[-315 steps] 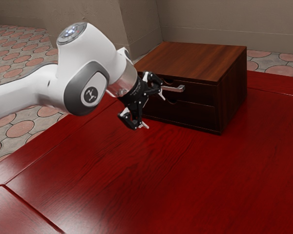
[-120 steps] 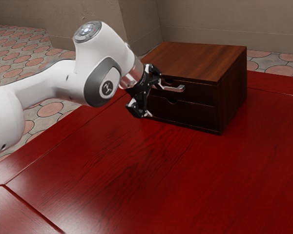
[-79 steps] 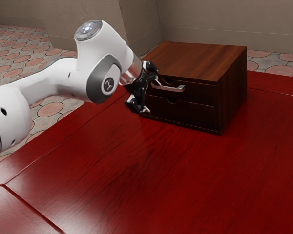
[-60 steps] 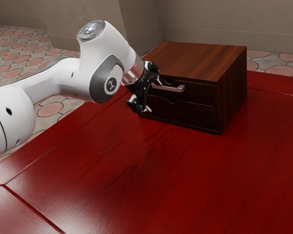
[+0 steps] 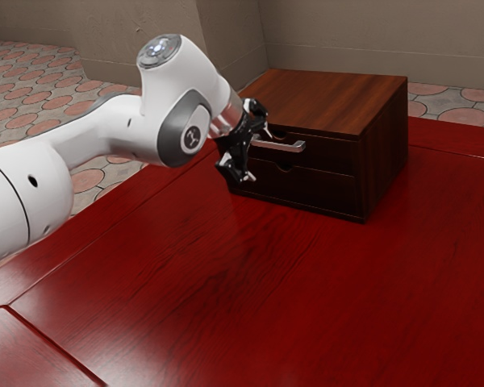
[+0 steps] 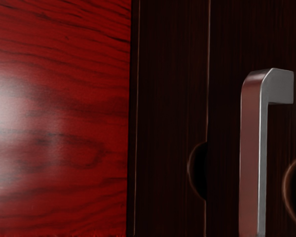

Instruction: Pull the drawer handle with one arm to open the drawer

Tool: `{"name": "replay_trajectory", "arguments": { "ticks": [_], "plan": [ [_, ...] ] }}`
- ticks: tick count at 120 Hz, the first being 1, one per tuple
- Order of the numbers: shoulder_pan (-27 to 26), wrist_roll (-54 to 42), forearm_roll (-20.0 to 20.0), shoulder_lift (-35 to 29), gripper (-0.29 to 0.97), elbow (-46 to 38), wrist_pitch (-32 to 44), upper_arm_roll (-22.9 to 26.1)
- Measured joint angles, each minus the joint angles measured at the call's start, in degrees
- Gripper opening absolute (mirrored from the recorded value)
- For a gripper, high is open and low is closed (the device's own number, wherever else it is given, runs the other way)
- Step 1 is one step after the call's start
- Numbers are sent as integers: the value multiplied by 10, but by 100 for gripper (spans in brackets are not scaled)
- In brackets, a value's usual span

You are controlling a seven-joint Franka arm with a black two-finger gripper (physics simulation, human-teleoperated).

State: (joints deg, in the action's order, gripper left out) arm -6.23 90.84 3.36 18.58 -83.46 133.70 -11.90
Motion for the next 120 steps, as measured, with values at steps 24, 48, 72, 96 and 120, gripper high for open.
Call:
{"name": "replay_trajectory", "arguments": {
  "ticks": [24,48,72,96,120],
  "plan": [
    [1,-1,0,0,68,1,0,1],
    [46,-1,-3,21,68,29,-1,48],
    [64,-2,-5,34,68,45,-3,68],
    [65,-3,-5,48,68,55,-4,69],
    [67,-3,-5,55,68,56,-4,68]
  ]
}}
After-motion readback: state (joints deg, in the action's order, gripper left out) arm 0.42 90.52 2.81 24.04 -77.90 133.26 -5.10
